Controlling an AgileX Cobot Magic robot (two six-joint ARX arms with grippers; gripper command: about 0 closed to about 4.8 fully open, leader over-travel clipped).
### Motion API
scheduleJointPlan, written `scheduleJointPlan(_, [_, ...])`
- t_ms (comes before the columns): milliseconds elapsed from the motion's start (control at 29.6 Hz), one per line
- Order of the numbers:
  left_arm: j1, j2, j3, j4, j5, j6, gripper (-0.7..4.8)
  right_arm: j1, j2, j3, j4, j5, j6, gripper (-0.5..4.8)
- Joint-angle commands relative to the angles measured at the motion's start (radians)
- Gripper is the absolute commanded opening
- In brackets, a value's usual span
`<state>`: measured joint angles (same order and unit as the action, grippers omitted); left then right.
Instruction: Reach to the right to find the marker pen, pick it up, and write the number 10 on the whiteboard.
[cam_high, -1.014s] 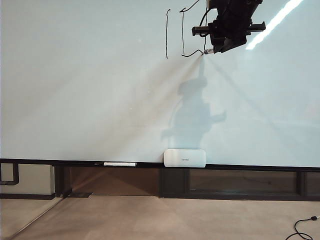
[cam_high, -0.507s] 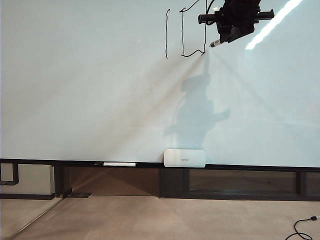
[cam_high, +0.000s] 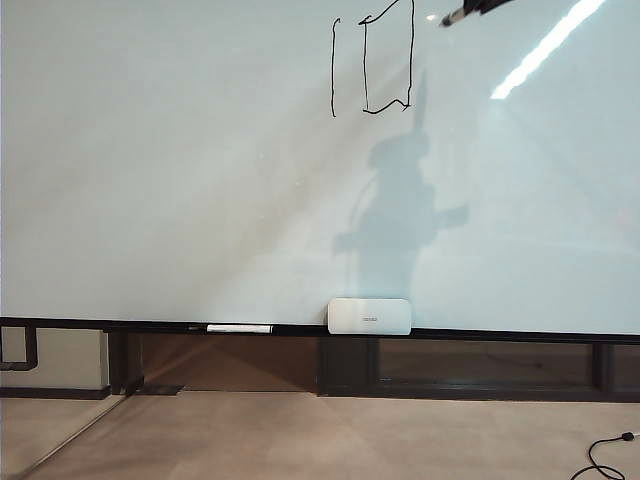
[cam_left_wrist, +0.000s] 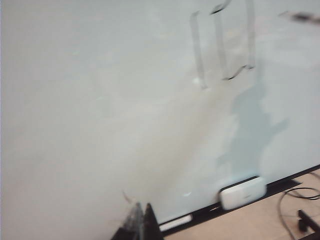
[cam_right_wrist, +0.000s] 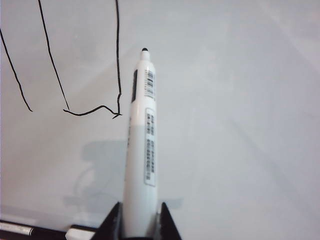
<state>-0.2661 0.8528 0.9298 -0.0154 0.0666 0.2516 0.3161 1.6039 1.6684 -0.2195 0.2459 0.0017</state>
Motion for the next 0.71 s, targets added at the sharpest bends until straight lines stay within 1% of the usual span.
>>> scheduleJointPlan(34, [0.0,-0.037,0.005,-0.075,-0.053,-0.029,-0.06,0.0,-0.069,0.005,-0.06,0.003,0.002,-0.03])
scheduleJointPlan(135, [0.0,-0.066,0.005,-0.143,-0.071,-0.047,-0.06,0.0,-0.13,0.005,-0.101,0.003,0.002,-0.03])
scheduleJointPlan(304, [0.0,-0.116,0.005,-0.233,-0.071,-0.101,-0.06,0.0,-0.229,0.004,-0.185,0.003,0.002,-0.03])
scheduleJointPlan(473, [0.0,-0.154,0.005,-0.286,-0.097,-0.133,-0.06,0.0,-0.322,0.003,-0.266,0.003,0.011,-0.03])
scheduleJointPlan(608, [-0.001,-0.176,0.004,-0.322,-0.097,-0.138,-0.06,0.0,-0.385,0.003,-0.304,0.003,0.014,-0.03])
scheduleJointPlan(710, [-0.001,-0.205,0.003,-0.343,-0.112,-0.175,-0.06,0.001,-0.427,0.003,-0.341,0.002,0.027,-0.03])
